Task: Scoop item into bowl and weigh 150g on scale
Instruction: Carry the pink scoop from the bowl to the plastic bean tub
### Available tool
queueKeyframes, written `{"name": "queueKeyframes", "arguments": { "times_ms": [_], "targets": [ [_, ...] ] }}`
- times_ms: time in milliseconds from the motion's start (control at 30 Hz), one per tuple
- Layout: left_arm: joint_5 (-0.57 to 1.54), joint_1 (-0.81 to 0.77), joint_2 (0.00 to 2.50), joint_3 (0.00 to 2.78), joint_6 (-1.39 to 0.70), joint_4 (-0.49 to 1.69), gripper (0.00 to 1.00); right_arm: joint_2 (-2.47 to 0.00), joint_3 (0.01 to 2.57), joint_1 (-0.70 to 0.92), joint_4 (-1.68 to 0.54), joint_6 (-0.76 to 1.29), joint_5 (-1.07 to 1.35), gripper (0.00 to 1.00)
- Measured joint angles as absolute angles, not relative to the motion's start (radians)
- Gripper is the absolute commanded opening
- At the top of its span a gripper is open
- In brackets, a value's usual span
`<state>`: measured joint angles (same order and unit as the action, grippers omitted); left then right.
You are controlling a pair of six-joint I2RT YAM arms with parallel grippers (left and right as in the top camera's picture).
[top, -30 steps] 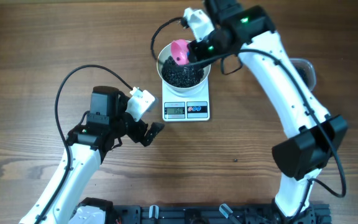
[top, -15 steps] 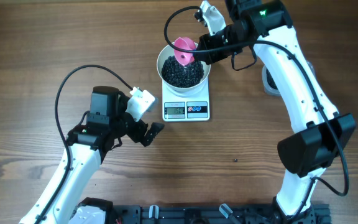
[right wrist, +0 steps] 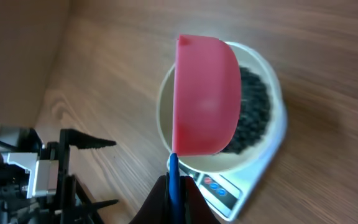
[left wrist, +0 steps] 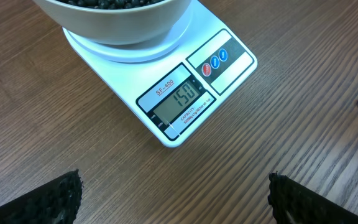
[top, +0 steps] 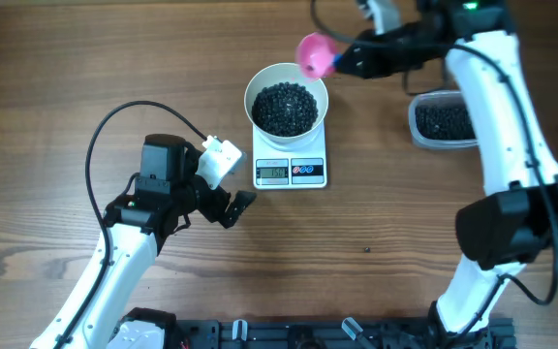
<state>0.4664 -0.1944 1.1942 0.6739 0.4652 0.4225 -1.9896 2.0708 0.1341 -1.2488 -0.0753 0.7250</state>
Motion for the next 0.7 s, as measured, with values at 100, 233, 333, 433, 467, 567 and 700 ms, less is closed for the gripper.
{"name": "queueKeyframes", "arguments": {
  "times_ms": [100, 233, 333, 433, 467, 567, 700],
  "targets": [
    [0.466, -0.194, 1.194, 0.674, 0.465, 0.422, 1.0, -1.945, 2.071, 0.027, -1.296, -0.08, 0.735, 0.04],
    [0.467, -0.194, 1.194, 0.674, 0.465, 0.422, 1.0, -1.898, 2.071, -0.117, -1.405, -0.124, 0.736, 0.04],
    [0.466, -0.194, 1.194, 0.674, 0.465, 0.422, 1.0, -1.892, 2.071, -0.202, -1.489, -0.163, 0.703, 0.04],
    [0.466, -0.194, 1.194, 0.674, 0.465, 0.422, 1.0, -1.892, 2.071, -0.262, -1.543, -0.189, 0.625, 0.04],
    [0.466, -0.194, 1.194, 0.674, 0.465, 0.422, 1.0, -1.892, 2.071, -0.277, -1.556, -0.192, 0.594, 0.04],
    [0.466, -0.194, 1.194, 0.674, 0.465, 0.422, 1.0, -1.892, 2.071, -0.303, -1.579, -0.186, 0.47, 0.04],
    [0.466, -0.194, 1.194, 0.674, 0.465, 0.422, 1.0, -1.892, 2.064, -0.275, -1.584, -0.128, 0.241, 0.04]
  ]
}}
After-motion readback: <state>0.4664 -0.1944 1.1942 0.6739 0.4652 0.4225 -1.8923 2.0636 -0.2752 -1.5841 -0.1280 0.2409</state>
